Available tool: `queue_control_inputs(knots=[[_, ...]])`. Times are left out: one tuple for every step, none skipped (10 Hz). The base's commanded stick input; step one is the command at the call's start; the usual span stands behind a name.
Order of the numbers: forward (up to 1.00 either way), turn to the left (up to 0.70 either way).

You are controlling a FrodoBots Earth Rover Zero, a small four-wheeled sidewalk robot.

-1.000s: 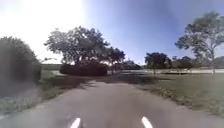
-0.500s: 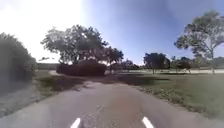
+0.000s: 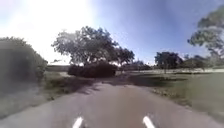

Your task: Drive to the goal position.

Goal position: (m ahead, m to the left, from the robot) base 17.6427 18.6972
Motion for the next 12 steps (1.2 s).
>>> queue_control_inputs(knots=[[0.70, 0.00], [0.70, 0.00], [0.70, 0.00], [0.70, 0.00], [0.70, 0.00], [0.70, 0.00], [0.70, 0.00], [0.70, 0.00], [0.70, 0.00], [0.70, 0.00], [0.70, 0.00], [0.70, 0.00]])
